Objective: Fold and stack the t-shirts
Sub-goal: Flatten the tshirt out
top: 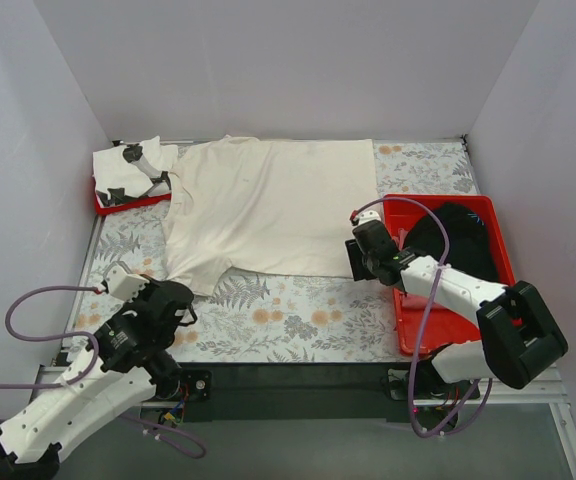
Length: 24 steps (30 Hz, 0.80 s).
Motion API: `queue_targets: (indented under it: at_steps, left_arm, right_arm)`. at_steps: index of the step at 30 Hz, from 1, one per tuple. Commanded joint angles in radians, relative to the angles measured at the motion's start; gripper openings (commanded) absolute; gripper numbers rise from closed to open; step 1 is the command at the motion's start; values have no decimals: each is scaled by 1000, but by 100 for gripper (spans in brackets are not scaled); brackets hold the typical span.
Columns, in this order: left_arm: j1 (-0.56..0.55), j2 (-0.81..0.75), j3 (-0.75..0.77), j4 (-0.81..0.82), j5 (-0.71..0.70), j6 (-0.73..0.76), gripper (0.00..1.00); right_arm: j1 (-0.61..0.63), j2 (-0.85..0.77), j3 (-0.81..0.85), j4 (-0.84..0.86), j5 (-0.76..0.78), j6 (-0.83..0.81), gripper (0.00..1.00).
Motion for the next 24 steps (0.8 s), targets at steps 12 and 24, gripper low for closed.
queue_targets:
  at_steps: [12, 24]
  left_arm:
    - [-64, -12, 17, -58, -76, -152, 0]
    - [-140, -102, 14, -91, -94, -186, 0]
  right_arm:
    - [-8, 100, 28, -69, 167, 47, 47]
    - [-8, 203, 89, -104, 87, 80, 46]
